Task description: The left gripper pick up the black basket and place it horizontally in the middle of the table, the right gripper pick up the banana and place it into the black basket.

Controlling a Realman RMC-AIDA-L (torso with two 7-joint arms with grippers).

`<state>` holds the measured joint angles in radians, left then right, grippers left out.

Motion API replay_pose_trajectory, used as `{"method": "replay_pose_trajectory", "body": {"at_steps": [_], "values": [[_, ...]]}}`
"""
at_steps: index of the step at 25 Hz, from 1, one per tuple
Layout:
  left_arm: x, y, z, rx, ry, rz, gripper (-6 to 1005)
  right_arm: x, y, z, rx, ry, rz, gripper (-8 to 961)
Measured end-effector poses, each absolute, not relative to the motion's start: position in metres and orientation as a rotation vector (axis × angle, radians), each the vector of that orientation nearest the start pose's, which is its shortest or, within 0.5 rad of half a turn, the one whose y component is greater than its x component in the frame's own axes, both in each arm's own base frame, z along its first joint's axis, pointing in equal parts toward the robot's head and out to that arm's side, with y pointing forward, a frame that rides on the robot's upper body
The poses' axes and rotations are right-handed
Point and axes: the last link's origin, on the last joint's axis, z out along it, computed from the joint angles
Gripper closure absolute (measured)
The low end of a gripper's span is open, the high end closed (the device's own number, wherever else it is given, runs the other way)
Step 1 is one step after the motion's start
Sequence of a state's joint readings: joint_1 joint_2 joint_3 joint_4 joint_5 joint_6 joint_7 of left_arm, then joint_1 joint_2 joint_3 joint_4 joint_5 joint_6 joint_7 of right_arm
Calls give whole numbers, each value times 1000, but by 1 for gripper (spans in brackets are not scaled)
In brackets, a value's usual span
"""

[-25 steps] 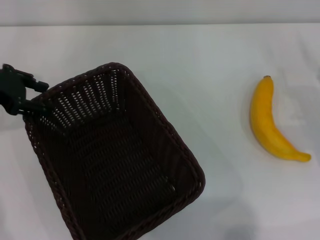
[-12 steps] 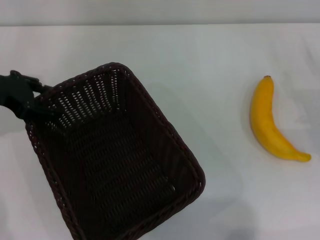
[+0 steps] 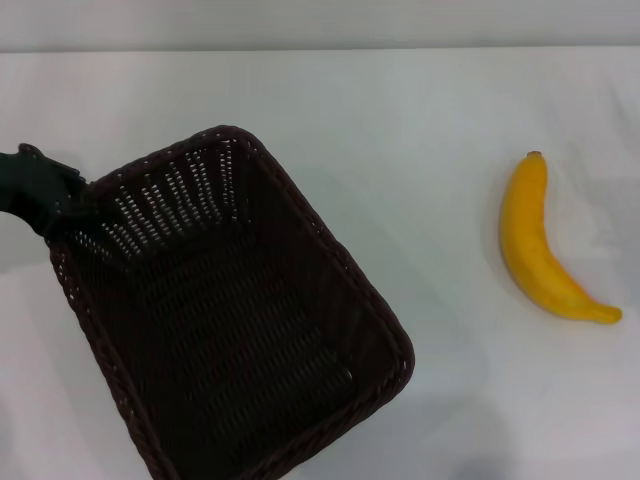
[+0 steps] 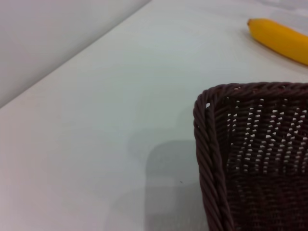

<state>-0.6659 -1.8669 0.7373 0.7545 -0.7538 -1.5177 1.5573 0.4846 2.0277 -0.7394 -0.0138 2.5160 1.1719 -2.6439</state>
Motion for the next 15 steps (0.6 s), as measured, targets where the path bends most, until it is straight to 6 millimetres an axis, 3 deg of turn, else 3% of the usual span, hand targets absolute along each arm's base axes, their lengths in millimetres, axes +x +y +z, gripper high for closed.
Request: {"method": "replay_pose_trajectory", "body": {"at_steps": [8,15], "values": [[-278,377,84,-2670,-717,-56,781,362,343,42,-1450,722,816,85],[-250,366,81,-2510,-893,-183,784,367,344,60,-1431,661,789,87]]}}
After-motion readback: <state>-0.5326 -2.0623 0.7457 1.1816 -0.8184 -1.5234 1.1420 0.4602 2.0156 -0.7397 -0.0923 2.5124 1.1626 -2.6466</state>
